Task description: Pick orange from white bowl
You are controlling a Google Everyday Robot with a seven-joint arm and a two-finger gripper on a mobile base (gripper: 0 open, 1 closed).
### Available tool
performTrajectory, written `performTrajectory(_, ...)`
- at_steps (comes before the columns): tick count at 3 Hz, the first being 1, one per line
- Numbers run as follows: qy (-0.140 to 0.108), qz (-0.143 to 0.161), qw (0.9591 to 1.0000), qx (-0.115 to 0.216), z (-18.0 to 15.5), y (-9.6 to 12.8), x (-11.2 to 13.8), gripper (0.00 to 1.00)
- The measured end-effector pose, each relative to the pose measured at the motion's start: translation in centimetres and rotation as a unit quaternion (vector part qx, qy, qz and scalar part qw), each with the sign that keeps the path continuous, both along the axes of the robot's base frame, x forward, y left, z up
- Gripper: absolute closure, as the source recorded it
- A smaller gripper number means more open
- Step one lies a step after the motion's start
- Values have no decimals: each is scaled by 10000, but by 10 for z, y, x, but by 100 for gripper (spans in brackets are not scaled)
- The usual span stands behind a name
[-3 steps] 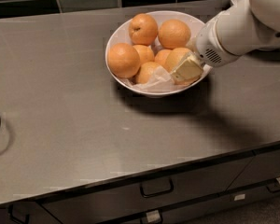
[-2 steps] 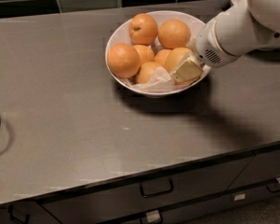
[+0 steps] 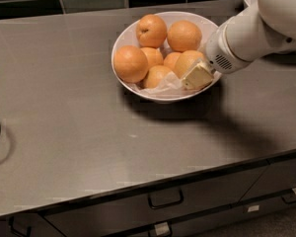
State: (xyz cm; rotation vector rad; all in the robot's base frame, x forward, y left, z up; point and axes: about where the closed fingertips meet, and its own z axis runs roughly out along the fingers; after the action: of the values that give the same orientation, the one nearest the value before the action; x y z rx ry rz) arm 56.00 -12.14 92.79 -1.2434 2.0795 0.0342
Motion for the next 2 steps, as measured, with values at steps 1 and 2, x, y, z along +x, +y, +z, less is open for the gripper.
performTrajectory(1, 96, 23, 10000, 7, -8, 1, 3, 42)
performTrajectory(2, 156, 78, 9998, -1, -13, 4, 6, 42)
